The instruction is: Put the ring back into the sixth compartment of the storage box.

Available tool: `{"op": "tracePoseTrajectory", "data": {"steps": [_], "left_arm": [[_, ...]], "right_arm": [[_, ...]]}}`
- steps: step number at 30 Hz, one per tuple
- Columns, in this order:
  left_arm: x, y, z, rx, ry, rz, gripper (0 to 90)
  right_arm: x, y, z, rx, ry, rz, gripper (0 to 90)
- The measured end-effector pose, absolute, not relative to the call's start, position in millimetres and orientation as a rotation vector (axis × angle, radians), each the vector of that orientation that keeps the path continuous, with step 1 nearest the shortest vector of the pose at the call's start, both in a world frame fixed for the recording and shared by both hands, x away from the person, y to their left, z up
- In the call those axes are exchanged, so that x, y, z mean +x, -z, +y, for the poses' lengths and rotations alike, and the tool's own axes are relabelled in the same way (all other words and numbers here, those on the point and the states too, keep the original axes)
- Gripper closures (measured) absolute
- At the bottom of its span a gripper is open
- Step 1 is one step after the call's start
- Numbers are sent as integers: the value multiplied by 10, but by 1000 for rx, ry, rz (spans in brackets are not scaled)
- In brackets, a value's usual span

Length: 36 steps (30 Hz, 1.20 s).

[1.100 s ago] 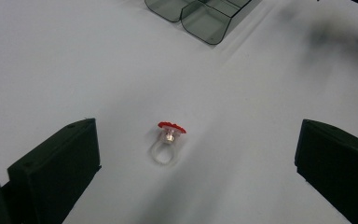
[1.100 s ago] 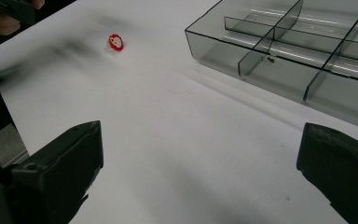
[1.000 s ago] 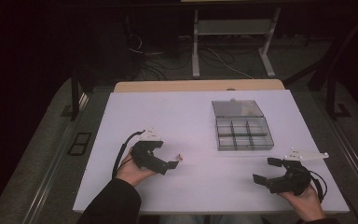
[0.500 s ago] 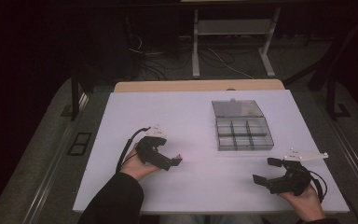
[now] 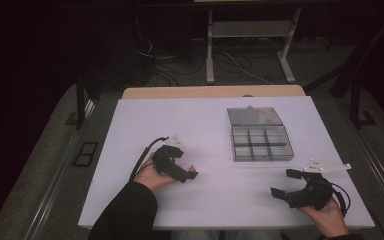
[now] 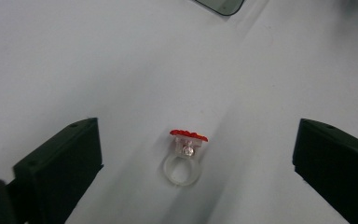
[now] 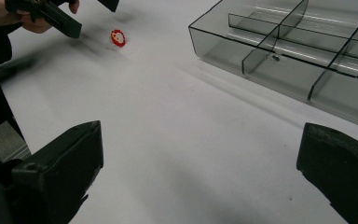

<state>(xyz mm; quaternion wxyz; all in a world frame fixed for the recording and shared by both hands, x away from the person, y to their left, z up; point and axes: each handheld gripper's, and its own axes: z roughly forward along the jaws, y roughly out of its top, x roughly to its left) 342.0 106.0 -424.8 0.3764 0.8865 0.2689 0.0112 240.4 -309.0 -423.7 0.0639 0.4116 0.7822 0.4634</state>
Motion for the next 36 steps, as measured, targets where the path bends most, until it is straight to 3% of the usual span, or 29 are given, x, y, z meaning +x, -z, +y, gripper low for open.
{"op": "tracePoseTrajectory", "data": {"steps": [13,20,26,36], "left_arm": [[3421,4316,1016,2334,-38,646,186],[3418,4372,975,2364,-77,590,343],[3419,4383,963,2355,-124,555,550],[3446,4415,964,2362,-81,563,678]], "right_arm": [[2401,4234,-3086,1243,-1401,2369,5],[2401,4234,-3091,1236,-1408,2371,5],[2403,4236,-3098,1231,-1406,2374,5],[2400,4235,-3101,1246,-1410,2371,5]]}}
